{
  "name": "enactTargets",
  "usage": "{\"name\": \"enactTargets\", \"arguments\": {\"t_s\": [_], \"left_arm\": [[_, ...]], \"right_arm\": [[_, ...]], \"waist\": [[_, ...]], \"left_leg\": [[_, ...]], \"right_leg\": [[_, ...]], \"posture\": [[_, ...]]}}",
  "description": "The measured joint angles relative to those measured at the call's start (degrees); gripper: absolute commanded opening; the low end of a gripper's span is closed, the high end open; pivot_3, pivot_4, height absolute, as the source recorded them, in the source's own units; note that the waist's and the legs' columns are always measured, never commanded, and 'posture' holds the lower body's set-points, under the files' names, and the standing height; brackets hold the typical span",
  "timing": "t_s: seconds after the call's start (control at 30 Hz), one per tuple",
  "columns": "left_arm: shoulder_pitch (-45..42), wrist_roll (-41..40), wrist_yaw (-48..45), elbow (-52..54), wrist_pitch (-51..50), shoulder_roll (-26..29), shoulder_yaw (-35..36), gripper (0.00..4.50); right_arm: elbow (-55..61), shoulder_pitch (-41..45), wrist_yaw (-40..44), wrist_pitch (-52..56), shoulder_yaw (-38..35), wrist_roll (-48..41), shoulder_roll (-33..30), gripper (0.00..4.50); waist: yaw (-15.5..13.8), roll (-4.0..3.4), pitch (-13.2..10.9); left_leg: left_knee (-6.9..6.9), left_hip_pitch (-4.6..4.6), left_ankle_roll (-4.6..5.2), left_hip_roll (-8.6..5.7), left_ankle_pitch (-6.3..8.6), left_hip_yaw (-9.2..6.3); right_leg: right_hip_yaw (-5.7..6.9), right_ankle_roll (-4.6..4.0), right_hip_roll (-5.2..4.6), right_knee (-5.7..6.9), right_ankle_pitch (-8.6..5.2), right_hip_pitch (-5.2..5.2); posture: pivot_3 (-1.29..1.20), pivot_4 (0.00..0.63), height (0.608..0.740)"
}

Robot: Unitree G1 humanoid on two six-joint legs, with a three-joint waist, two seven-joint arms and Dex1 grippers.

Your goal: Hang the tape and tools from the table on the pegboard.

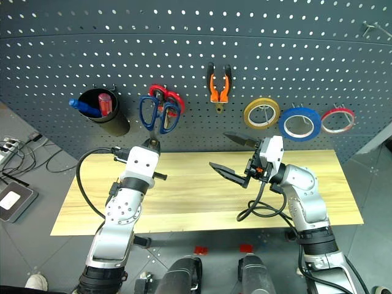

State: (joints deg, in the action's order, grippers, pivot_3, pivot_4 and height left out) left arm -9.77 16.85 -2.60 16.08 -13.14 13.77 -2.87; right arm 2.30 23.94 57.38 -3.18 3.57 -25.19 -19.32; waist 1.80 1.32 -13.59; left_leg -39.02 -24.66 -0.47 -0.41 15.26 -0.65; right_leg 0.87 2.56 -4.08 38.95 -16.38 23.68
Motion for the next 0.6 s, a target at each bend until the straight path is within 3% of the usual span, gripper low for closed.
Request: {"name": "enactTargets", "arguments": {"t_s": [0.3, 0.6], "left_arm": [[-0.77, -0.08, -0.47, -1.65, -1.79, -0.31, 0.14, 0.56], [-0.89, -0.09, -0.39, -2.17, -2.66, -0.46, 1.13, 3.38]], "right_arm": [[0.93, -0.69, -0.21, 0.05, 0.00, 0.44, -0.28, 4.50], [1.48, -0.83, -0.22, 0.09, 0.01, 0.47, -0.49, 4.50]], "waist": [[0.04, 0.00, 0.00], [0.04, 0.00, 0.00]], "left_leg": [[-0.01, 0.00, 0.00, 0.00, 0.00, 0.01], [-0.02, 0.02, 0.00, 0.00, 0.00, 0.02]], "right_leg": [[-0.03, 0.00, 0.00, 0.01, 0.00, 0.00], [-0.04, 0.00, 0.00, 0.02, 0.00, 0.00]], "posture": [[-0.12, 0.200, 0.740], [-0.12, 0.201, 0.740]]}}
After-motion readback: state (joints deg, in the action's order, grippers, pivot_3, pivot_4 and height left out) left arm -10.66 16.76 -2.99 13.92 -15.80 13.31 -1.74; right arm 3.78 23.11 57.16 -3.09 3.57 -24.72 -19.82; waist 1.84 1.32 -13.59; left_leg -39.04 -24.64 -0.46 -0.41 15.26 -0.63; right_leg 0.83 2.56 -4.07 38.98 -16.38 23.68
